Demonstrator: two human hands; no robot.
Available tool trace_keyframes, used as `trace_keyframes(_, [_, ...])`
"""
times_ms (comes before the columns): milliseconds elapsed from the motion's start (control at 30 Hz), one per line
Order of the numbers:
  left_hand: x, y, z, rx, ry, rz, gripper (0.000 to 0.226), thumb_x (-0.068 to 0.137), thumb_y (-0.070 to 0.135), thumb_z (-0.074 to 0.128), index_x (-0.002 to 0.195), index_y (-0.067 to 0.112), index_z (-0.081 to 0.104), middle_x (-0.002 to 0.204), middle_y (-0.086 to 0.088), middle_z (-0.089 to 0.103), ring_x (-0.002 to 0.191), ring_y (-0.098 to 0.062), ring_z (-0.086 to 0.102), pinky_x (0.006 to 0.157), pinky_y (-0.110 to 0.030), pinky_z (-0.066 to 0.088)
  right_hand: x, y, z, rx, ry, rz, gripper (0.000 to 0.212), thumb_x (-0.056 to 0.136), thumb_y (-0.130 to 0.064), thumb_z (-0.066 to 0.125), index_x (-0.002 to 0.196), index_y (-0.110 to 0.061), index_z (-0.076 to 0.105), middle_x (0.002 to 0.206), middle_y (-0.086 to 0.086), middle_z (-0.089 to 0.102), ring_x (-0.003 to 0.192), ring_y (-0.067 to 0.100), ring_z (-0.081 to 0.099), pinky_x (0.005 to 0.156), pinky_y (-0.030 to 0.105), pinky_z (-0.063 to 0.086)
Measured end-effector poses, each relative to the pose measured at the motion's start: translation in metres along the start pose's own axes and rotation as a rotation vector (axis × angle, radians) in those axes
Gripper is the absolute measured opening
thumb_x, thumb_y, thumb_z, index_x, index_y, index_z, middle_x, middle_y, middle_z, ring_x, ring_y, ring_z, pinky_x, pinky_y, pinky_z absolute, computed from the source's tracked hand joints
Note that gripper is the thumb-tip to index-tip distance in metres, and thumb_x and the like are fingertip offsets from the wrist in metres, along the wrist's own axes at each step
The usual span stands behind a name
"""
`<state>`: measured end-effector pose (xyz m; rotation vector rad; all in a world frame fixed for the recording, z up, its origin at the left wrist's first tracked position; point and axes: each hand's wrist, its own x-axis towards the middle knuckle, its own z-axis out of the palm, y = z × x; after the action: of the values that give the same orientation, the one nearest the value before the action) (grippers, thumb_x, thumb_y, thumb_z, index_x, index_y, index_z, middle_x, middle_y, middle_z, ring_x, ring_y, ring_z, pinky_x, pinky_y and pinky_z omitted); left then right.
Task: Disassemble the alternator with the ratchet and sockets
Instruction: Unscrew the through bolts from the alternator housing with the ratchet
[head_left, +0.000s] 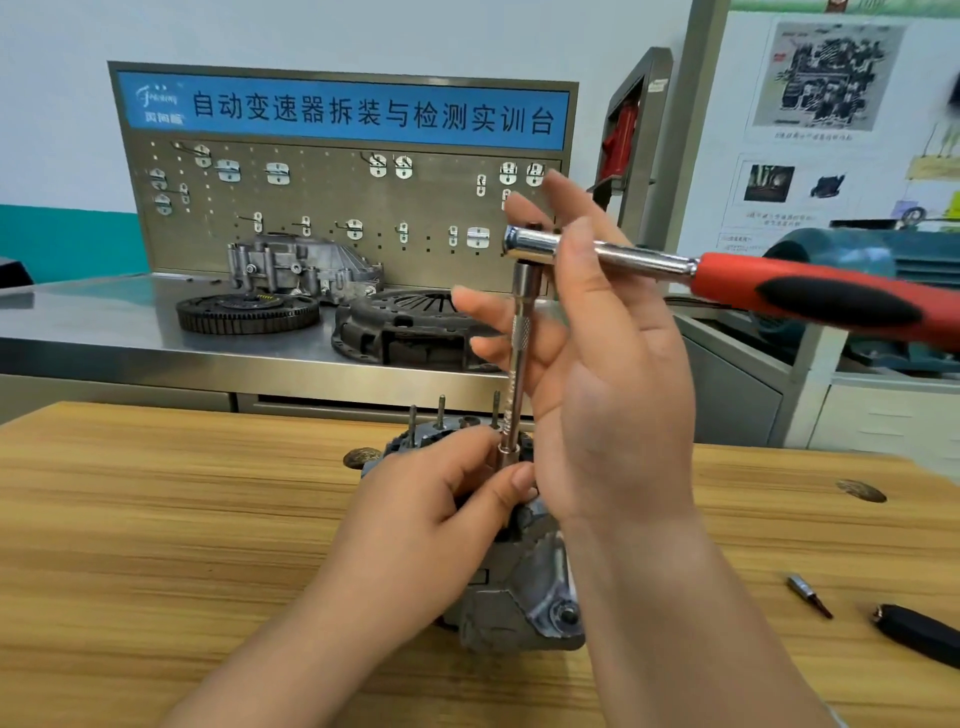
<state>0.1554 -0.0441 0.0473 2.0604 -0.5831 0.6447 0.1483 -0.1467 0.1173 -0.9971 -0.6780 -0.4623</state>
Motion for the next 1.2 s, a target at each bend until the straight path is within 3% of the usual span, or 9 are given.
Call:
trace_keyframes(133, [-0.0015, 0.0007, -0.0004, -0.002, -0.038, 0.025, 0.018, 0.084, 0.053, 0.045, 0.088, 0.038, 0.055, 0.067, 0.006, 0.065, 0.064, -0.013, 0.06, 0.057, -0.037, 0.048, 0.0011, -0.0017, -0.0011, 0.077, -0.014, 0.123, 0.042, 0.091, -0.048, 0.039, 0.117, -0.021, 0.059, 0.101, 0.004, 0.074, 0.072, 0.02, 0.07, 0.056, 0.024, 0.052])
trace_keyframes(233, [-0.0012, 0.0012, 0.0016, 0.0, 0.004, -0.007, 0.022, 0.088, 0.047, 0.045, 0.088, 0.03, 0.059, 0.068, 0.006, 0.066, 0.065, -0.012, 0.059, 0.059, -0.041, 0.049, -0.0003, 0.0014, -0.0015, -0.061, 0.031, 0.021, 0.03, 0.094, -0.04, 0.047, 0.118, -0.029, 0.06, 0.099, -0.005, 0.073, 0.082, 0.018, 0.069, 0.058, 0.023, 0.053])
trace_keyframes(367, [-0.0011, 0.0025, 0.0028, -0.028, 0.011, -0.035, 0.038, 0.084, 0.051, 0.043, 0.085, 0.02, 0.064, 0.069, 0.003, 0.067, 0.068, -0.016, 0.062, 0.063, -0.045, 0.05, 0.0006, 0.001, -0.0016, -0.211, -0.017, -0.159, 0.03, 0.093, -0.027, 0.053, 0.12, -0.037, 0.059, 0.122, -0.006, 0.065, 0.097, 0.014, 0.068, 0.067, 0.021, 0.052])
trace_keyframes(500, [-0.0018, 0.0014, 0.001, -0.05, 0.008, -0.016, 0.037, 0.086, 0.051, 0.045, 0.089, 0.02, 0.064, 0.069, 0.0, 0.068, 0.065, -0.019, 0.062, 0.06, -0.045, 0.05, 0.0005, 0.0016, -0.0009, -0.017, -0.064, -0.008, 0.028, 0.094, -0.032, 0.045, 0.118, -0.032, 0.059, 0.125, -0.004, 0.065, 0.081, 0.019, 0.072, 0.06, 0.021, 0.054])
trace_keyframes(633, [-0.0023, 0.0043, 0.0005, -0.053, -0.028, 0.003, 0.041, 0.081, 0.055, 0.042, 0.093, 0.022, 0.062, 0.072, 0.0, 0.068, 0.065, -0.016, 0.061, 0.06, -0.046, 0.049, 0.0004, 0.0005, 0.0006, 0.091, -0.118, 0.129, 0.039, 0.092, -0.047, 0.041, 0.118, -0.022, 0.058, 0.104, 0.005, 0.074, 0.067, 0.019, 0.07, 0.054, 0.023, 0.053])
trace_keyframes(833, [-0.0022, 0.0057, 0.0037, -0.057, 0.03, -0.025, 0.036, 0.072, 0.057, 0.036, 0.088, 0.035, 0.06, 0.069, 0.003, 0.067, 0.063, -0.017, 0.059, 0.056, -0.034, 0.045, -0.0017, 0.0015, 0.0037, -0.11, -0.068, -0.078, 0.024, 0.089, -0.024, 0.056, 0.109, -0.03, 0.067, 0.101, -0.006, 0.071, 0.083, 0.014, 0.067, 0.059, 0.021, 0.051])
trace_keyframes(900, [-0.0028, 0.0051, 0.0047, -0.061, 0.025, -0.027, 0.042, 0.072, 0.059, 0.035, 0.086, 0.029, 0.06, 0.068, 0.001, 0.066, 0.062, -0.018, 0.059, 0.058, -0.042, 0.049, -0.0026, 0.001, 0.0035, -0.119, -0.05, -0.135, 0.024, 0.089, -0.018, 0.057, 0.11, -0.027, 0.067, 0.102, -0.007, 0.07, 0.085, 0.014, 0.065, 0.062, 0.022, 0.051])
trace_keyframes(1000, [-0.003, 0.0038, 0.0041, -0.045, 0.002, -0.013, 0.048, 0.076, 0.06, 0.036, 0.091, 0.022, 0.062, 0.073, 0.0, 0.068, 0.067, -0.019, 0.062, 0.06, -0.046, 0.05, -0.0022, -0.0003, 0.0035, -0.022, -0.026, -0.044, 0.026, 0.091, -0.023, 0.052, 0.113, -0.025, 0.065, 0.11, -0.005, 0.071, 0.079, 0.015, 0.068, 0.06, 0.021, 0.051])
trace_keyframes(1200, [-0.0021, 0.0055, 0.0015, -0.025, -0.027, 0.002, 0.017, 0.093, 0.043, 0.044, 0.097, 0.034, 0.059, 0.072, 0.004, 0.067, 0.065, -0.016, 0.061, 0.059, -0.044, 0.05, -0.0008, -0.0025, 0.0013, 0.125, -0.033, 0.092, 0.028, 0.094, -0.034, 0.046, 0.111, -0.02, 0.063, 0.11, 0.002, 0.072, 0.065, 0.016, 0.068, 0.054, 0.021, 0.05])
